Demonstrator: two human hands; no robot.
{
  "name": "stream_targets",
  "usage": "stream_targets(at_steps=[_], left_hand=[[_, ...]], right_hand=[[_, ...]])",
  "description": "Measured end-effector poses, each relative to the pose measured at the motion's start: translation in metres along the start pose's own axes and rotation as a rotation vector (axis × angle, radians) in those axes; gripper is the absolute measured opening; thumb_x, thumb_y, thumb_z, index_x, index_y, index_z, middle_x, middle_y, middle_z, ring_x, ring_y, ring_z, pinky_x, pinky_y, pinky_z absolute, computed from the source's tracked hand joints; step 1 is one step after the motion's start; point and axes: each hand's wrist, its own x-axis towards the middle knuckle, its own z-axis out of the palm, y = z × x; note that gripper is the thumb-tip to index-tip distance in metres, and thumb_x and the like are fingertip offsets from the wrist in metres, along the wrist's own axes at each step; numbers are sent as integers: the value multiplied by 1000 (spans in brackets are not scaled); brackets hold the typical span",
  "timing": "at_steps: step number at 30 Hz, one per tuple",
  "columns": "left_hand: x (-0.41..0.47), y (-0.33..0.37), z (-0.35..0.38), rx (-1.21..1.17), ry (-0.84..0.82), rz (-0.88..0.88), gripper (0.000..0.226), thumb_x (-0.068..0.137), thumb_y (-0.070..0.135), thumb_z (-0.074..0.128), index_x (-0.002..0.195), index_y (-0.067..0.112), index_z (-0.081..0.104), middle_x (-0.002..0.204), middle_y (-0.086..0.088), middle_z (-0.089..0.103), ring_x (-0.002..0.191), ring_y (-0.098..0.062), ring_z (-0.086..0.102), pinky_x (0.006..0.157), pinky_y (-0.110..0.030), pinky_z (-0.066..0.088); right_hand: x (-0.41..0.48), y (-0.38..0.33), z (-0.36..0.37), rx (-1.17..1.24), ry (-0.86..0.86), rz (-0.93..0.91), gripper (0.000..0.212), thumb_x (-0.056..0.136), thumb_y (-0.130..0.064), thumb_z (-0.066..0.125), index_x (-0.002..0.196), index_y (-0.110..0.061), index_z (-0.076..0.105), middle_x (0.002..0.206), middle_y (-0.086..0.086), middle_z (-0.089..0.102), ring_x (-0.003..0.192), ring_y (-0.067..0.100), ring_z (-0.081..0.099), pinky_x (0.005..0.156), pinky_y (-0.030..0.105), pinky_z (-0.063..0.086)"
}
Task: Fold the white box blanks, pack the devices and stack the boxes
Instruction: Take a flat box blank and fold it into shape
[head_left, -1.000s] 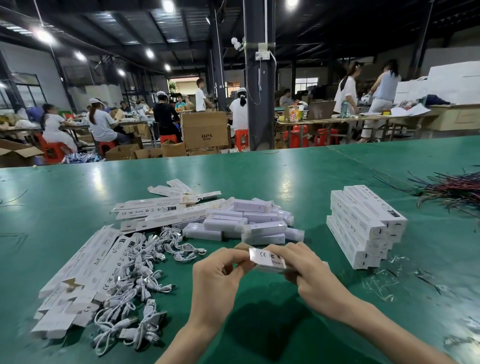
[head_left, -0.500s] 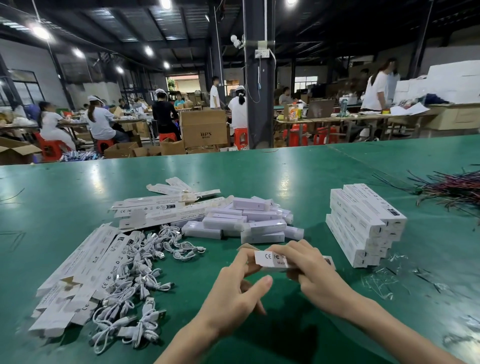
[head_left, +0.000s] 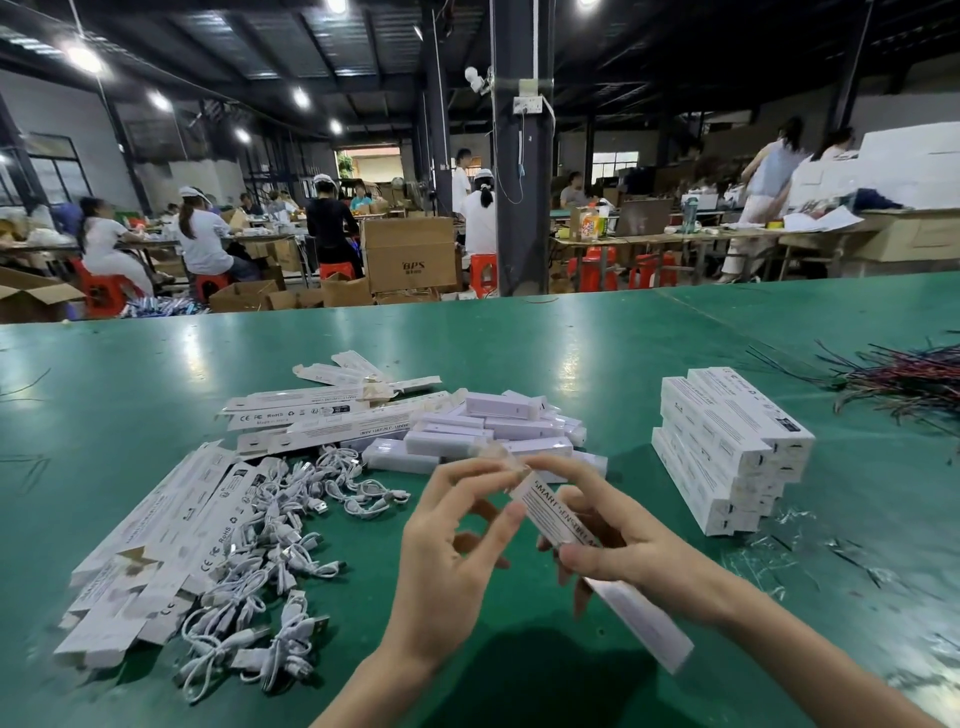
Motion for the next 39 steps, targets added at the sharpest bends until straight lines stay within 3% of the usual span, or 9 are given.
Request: stream_targets(at_steps=[4, 7, 11, 16, 21, 24, 28, 32, 39], left_hand=[[-2, 0, 5, -87, 12, -99, 16, 81, 29, 71, 95, 30, 77, 120, 9, 49, 99, -7, 62, 65, -25, 57], [-2, -1, 7, -127, 36, -145, 10, 83, 27, 71, 89, 29, 79, 124, 6, 53, 113, -2, 57, 78, -30, 58], [-3, 1, 10, -300, 28, -242, 5, 77, 19, 78, 80, 15, 76, 94, -6, 73, 93, -17, 69, 75, -29, 57], [-1, 6, 9, -487, 116, -393, 40, 70, 24, 73, 98, 3, 54, 90, -14, 74, 87, -28, 72, 66, -30, 58], [2, 7, 4, -499, 56, -509, 22, 65, 25, 76, 82, 12, 76, 90, -14, 74, 82, -20, 72, 68, -26, 57], [3, 6, 2, -520, 15, -549, 19, 61, 18, 78, 77, 8, 77, 83, -14, 73, 78, -19, 71, 69, -25, 57], [5, 6, -1, -543, 5, -599, 15, 56, 15, 78, 68, 7, 76, 83, -15, 74, 77, -20, 71, 70, -28, 57], [6, 5, -1, -542, 4, -652, 2, 59, 8, 73, 61, 8, 74, 91, -18, 74, 78, -20, 71, 70, -29, 58], [3, 2, 1, -471, 7, -604, 22, 78, -8, 66, 63, 6, 74, 86, -17, 74, 75, -20, 71, 68, -26, 57]], right_hand=[[0, 6, -1, 85, -41, 90, 63, 78, -6, 57, 127, -43, 46, 92, 8, 52, 69, 16, 56, 58, 34, 49], [2, 7, 2, 67, -4, 111, 51, 84, -18, 60, 128, -38, 43, 88, -3, 56, 61, 10, 55, 53, 28, 46], [1, 5, 7, 21, 6, 110, 39, 90, -27, 59, 125, -32, 42, 82, -10, 58, 63, 0, 56, 54, 11, 45], [-2, -1, 4, 11, -39, 142, 39, 89, -24, 58, 124, -29, 42, 82, -4, 54, 61, 4, 54, 49, 22, 45], [-2, -1, 8, -22, -24, 112, 34, 90, -21, 56, 118, -35, 42, 81, -6, 54, 61, 1, 52, 54, 15, 45], [-2, 2, 8, -4, -1, 101, 36, 90, -20, 57, 113, -40, 39, 81, -11, 56, 66, 4, 50, 60, 14, 44], [-1, 8, 8, -50, -11, 107, 43, 88, -24, 59, 118, -41, 34, 79, -20, 58, 80, 10, 48, 79, 26, 45], [1, 10, 8, -77, -37, 106, 43, 88, -26, 59, 119, -42, 33, 76, -18, 56, 73, 8, 46, 71, 22, 40], [1, 15, 6, -112, -64, 108, 45, 90, -31, 59, 124, -40, 31, 78, -13, 51, 76, 11, 43, 75, 25, 38]])
